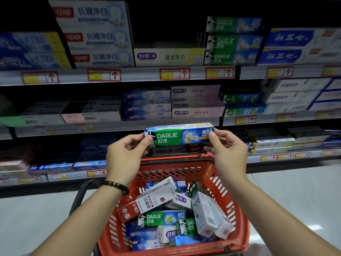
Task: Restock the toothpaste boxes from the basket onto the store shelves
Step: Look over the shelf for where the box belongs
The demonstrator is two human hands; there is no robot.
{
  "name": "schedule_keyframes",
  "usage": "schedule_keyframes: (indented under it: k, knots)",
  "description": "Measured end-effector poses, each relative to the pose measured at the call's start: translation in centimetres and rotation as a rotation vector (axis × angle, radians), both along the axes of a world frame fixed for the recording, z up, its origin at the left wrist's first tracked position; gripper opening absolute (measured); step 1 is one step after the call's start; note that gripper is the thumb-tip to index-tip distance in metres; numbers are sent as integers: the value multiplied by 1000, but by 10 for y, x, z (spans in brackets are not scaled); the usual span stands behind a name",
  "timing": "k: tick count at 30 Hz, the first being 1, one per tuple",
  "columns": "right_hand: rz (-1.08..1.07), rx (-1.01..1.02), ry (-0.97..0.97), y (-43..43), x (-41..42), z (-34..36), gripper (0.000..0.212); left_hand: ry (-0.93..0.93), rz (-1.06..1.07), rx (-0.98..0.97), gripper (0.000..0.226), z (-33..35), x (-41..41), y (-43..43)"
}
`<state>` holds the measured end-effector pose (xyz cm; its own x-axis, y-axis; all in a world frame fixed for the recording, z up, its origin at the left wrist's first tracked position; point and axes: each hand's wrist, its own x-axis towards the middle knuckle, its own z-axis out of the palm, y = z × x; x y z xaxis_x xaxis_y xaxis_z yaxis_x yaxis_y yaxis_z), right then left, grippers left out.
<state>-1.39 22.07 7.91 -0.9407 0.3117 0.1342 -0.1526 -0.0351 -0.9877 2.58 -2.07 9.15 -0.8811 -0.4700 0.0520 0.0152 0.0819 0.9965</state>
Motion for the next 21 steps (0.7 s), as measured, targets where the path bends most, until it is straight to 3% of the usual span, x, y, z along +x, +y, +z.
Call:
schedule_keyframes:
  k: [13,21]
  knots:
    - [-81,-25,-10,7,-8,6,12,43,3,-88,24,6,-11,16]
    - [-123,-109,44,14,-14,26,11,160,-26,-8,33,19,-17,31]
